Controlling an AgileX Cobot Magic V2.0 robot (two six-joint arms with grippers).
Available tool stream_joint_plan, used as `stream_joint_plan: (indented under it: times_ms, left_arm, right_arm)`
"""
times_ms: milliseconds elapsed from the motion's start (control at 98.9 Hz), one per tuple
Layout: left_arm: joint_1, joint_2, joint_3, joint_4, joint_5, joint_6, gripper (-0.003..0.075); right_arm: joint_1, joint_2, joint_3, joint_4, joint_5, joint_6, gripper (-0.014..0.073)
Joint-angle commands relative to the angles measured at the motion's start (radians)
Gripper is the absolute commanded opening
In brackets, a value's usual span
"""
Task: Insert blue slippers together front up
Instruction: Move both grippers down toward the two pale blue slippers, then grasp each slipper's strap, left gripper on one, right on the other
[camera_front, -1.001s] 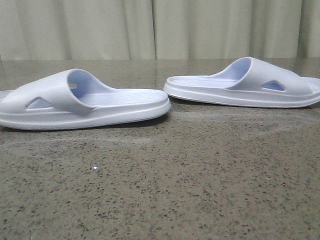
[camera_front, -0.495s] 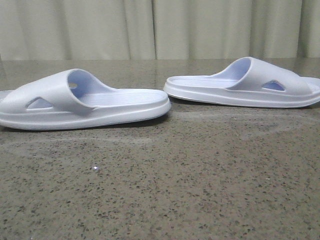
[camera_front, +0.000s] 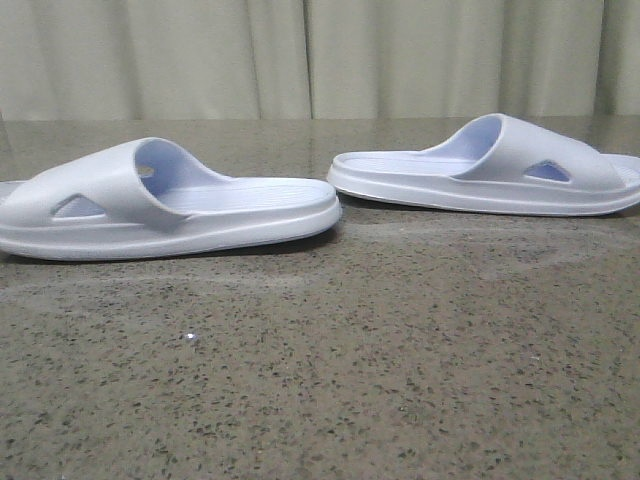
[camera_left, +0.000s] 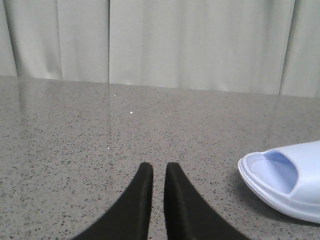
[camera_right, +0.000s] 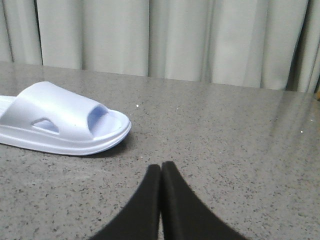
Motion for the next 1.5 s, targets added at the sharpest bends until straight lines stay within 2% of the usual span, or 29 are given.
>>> stream_joint_plan:
  times_ms: [0,101,202,303,354,404,526,647,779,900,991,1052,1132,1294,1375,1486]
  left_arm:
    - [0.001,0.011,0.009,-0.067,-0.086,-0.01,0.0015]
    - [0.001,0.011,0.009,-0.178,-0.086,-0.01,0.0015]
    - [0.001,0.011,0.009,-0.375,-0.093,-0.01,0.0015]
    - [0.001,0.011,0.007,-0.567,-0.109,-0.01,0.0015]
    - [0.001,0.011,0.003,-0.618,-0.109,-0.01,0.0015]
    - [0.001,0.011,-0.006,-0.628,-0.098,-0.01,0.0015]
    - [0.001,0.012,-0.054,-0.613,-0.024,-0.01,0.0015]
    - [0.001,0.069,-0.137,-0.482,0.037,-0.01,0.0015]
    - [0.003,0.223,-0.273,-0.33,0.092,-0.01,0.0015]
    - [0.003,0.402,-0.431,-0.192,0.191,-0.01,0.0015]
    - [0.003,0.532,-0.551,-0.13,0.318,-0.01,0.0015]
    - [0.003,0.6,-0.609,-0.127,0.397,-0.01,0.0016]
    - [0.003,0.684,-0.672,-0.133,0.471,0.008,0.0016]
    - [0.003,0.79,-0.749,-0.272,0.566,0.169,0.0048]
    - [0.003,0.836,-0.774,-0.371,0.594,0.264,0.0113]
    - [0.003,0.894,-0.808,-0.474,0.628,0.349,0.0261]
  right_arm:
    - [-0.005,0.008,0.021,0.063,-0.116,-0.002,-0.0079]
    - [-0.005,0.008,0.021,0.202,-0.121,-0.002,-0.0079]
    - [-0.005,0.008,0.021,0.328,-0.121,-0.002,-0.0079]
    - [-0.005,0.008,0.02,0.535,-0.126,-0.002,-0.0079]
    - [-0.005,0.008,0.02,0.664,-0.126,-0.002,-0.0079]
    - [-0.005,0.008,0.013,0.718,-0.12,-0.002,-0.0079]
    - [-0.005,0.024,-0.044,0.701,-0.068,-0.012,-0.0078]
    - [-0.005,0.095,-0.129,0.651,-0.037,-0.032,-0.0078]
    - [-0.005,0.266,-0.261,0.59,0.017,-0.049,-0.0078]
    - [-0.005,0.471,-0.419,0.493,0.155,-0.049,-0.0078]
    - [-0.005,0.613,-0.548,0.434,0.302,-0.049,-0.0078]
    - [-0.005,0.681,-0.613,0.402,0.391,-0.049,-0.0078]
    - [-0.005,0.758,-0.675,0.383,0.439,-0.049,-0.0078]
    - [-0.005,0.837,-0.752,0.379,0.488,-0.049,-0.0059]
    - [-0.005,0.864,-0.785,0.379,0.521,-0.059,0.0031]
    - [-0.005,0.9,-0.833,0.379,0.57,-0.071,0.0183]
